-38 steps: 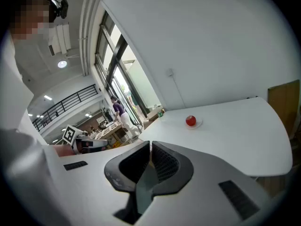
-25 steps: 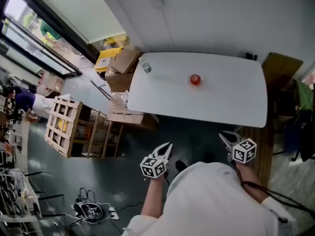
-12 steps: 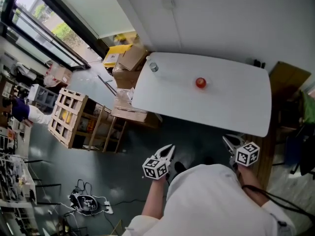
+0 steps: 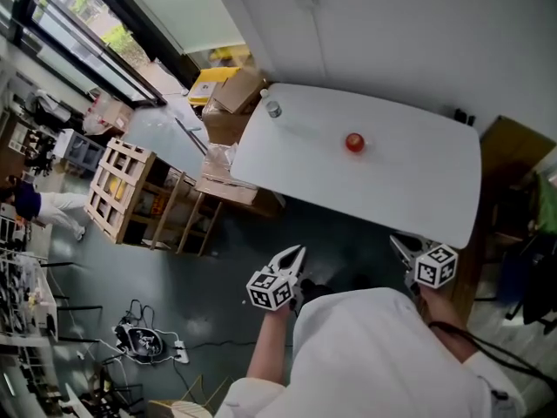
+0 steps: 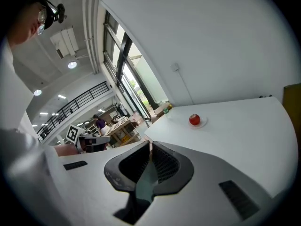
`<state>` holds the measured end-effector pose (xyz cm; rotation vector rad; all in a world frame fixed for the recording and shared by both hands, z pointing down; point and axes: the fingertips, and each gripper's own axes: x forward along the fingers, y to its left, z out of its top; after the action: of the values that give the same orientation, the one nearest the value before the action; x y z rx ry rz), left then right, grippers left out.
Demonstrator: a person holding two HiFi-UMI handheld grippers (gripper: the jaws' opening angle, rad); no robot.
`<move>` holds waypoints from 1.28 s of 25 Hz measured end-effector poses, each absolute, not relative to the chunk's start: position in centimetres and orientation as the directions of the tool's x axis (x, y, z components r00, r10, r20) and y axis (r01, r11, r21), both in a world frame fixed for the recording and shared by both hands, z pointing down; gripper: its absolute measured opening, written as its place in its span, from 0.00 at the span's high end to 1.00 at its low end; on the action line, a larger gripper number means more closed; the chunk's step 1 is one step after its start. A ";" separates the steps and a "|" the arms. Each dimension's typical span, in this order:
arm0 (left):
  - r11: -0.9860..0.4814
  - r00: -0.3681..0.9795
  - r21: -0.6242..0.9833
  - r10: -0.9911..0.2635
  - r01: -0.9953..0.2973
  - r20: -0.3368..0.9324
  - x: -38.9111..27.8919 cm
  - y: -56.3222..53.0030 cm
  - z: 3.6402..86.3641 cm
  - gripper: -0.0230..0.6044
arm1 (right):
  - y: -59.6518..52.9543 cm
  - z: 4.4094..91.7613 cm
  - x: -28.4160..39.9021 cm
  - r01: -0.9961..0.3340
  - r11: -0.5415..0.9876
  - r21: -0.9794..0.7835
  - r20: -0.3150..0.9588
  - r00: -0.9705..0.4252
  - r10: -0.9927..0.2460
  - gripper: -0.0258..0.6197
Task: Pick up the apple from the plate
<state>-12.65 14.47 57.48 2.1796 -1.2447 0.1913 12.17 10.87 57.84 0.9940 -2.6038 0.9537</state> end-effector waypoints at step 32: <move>-0.507 0.666 0.435 -0.616 -0.744 0.421 -18.9 0.6 58.9 0.96 | 2.1 58.6 5.8 -0.752 0.416 -0.511 0.427 -0.642 -0.637 0.90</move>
<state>-18.86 0.56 58.85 2.2852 -1.0468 0.2823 5.78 2.12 58.60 1.2382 -2.4991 1.0338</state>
